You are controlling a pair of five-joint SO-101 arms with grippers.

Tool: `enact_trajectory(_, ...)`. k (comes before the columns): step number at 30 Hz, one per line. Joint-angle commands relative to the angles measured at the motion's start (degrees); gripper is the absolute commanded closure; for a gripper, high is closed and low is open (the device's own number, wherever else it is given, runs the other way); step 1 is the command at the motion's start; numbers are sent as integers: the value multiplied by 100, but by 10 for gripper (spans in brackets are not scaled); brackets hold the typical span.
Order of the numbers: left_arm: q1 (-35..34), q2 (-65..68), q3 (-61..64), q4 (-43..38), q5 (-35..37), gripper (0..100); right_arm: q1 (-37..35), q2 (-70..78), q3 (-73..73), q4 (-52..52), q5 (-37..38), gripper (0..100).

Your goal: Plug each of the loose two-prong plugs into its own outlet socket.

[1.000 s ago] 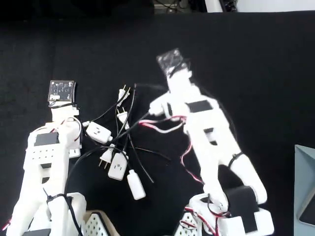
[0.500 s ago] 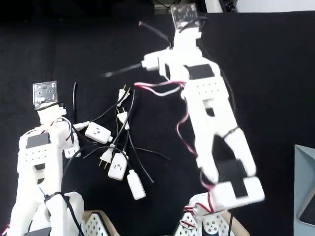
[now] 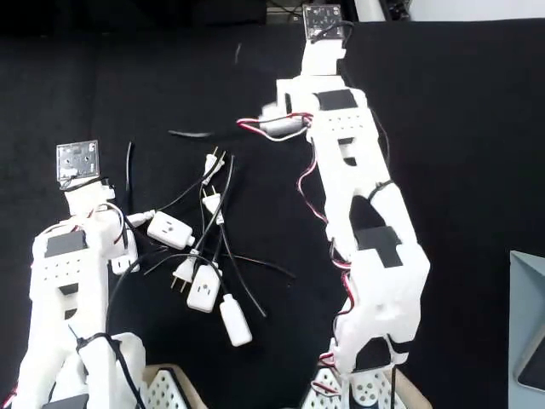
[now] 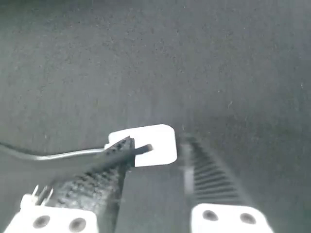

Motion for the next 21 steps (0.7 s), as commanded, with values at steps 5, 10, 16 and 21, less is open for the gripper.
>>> enact_trajectory(5, -40, -141, -189, -123, 44, 970, -396, -743, -303, 914, -53, 762)
enact_trajectory(10, -22, -141, -180, -123, 35, 970, -457, -1490, -277, 1969, -62, 762)
enact_trajectory(16, -22, -141, -180, -123, 35, 970, -510, -2053, -277, 3508, -62, 762)
enact_trajectory(21, -40, -141, -101, -325, 44, 970, -844, -2220, -268, 4712, -62, 762)
